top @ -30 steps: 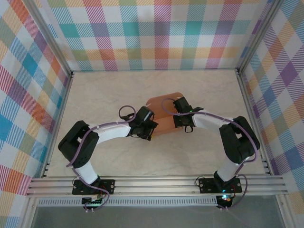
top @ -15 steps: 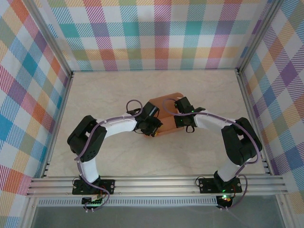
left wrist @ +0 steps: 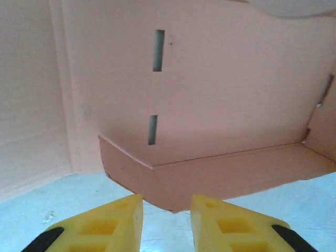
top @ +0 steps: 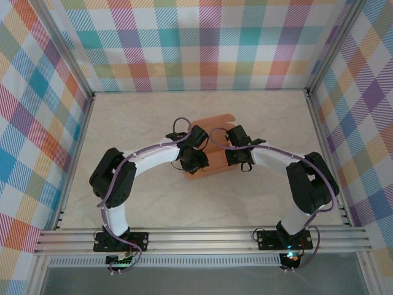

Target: Fold the paper box

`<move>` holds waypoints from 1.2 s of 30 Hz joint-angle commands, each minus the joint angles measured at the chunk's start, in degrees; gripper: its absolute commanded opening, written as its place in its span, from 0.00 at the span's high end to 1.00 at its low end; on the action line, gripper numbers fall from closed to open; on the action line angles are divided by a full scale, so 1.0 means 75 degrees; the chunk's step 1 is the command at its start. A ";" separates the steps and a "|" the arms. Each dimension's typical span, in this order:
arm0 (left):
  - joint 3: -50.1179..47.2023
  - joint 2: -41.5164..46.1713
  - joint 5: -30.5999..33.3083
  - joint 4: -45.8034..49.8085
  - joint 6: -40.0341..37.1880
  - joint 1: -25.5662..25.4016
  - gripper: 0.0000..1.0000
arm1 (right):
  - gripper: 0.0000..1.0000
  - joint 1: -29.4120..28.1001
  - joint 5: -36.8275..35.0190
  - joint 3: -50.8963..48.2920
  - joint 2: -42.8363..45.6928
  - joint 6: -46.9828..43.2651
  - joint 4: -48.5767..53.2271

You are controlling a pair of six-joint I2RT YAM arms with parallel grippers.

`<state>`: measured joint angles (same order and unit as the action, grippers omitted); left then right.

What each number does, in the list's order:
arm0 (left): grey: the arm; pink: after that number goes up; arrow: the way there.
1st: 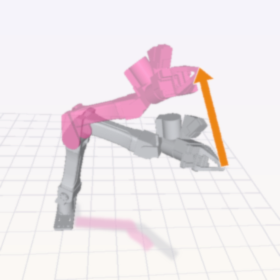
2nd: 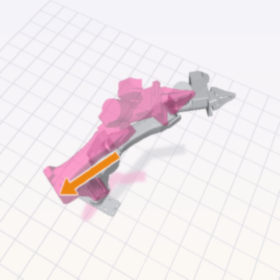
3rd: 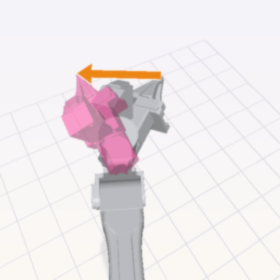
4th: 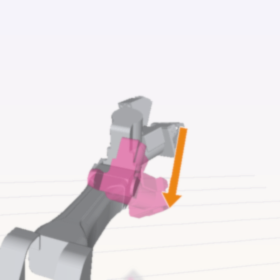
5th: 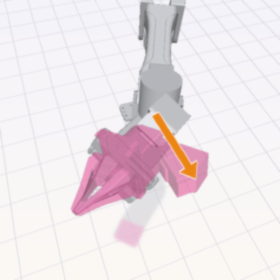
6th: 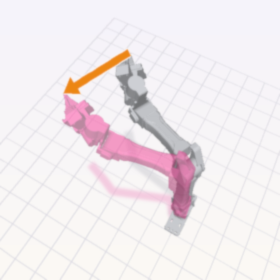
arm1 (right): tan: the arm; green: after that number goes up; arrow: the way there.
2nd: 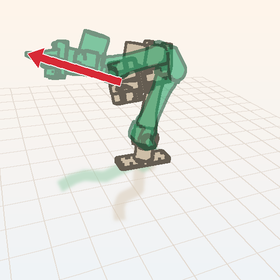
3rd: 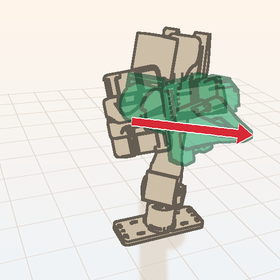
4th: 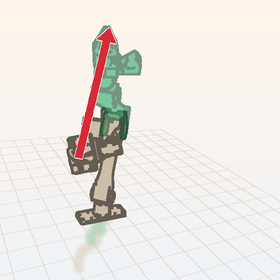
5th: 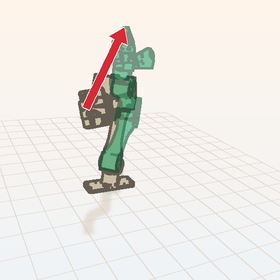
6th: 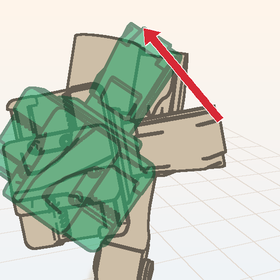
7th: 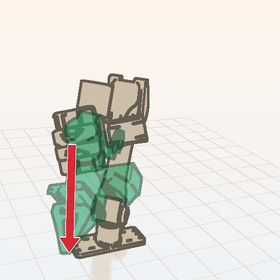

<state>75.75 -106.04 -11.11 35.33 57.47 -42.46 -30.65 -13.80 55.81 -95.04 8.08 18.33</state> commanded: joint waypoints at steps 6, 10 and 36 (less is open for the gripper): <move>-0.0217 -0.0065 0.0176 0.0074 0.0082 0.0100 0.72 | 1.00 -0.0015 0.0200 0.0116 0.0134 -0.0118 0.0195; -0.0507 0.0197 0.0392 -0.0210 0.0411 0.0100 0.63 | 1.00 -0.0005 0.0206 0.0109 0.0117 -0.0110 0.0175; 0.0202 -0.0735 -0.0136 -0.0206 -0.0610 0.0031 0.90 | 1.00 -0.0010 0.0673 0.0179 0.0040 -0.0350 0.0206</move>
<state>75.20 -110.02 -9.91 31.27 58.81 -41.93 -30.48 -11.73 55.83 -95.04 6.98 19.20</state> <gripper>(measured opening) 0.104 0.047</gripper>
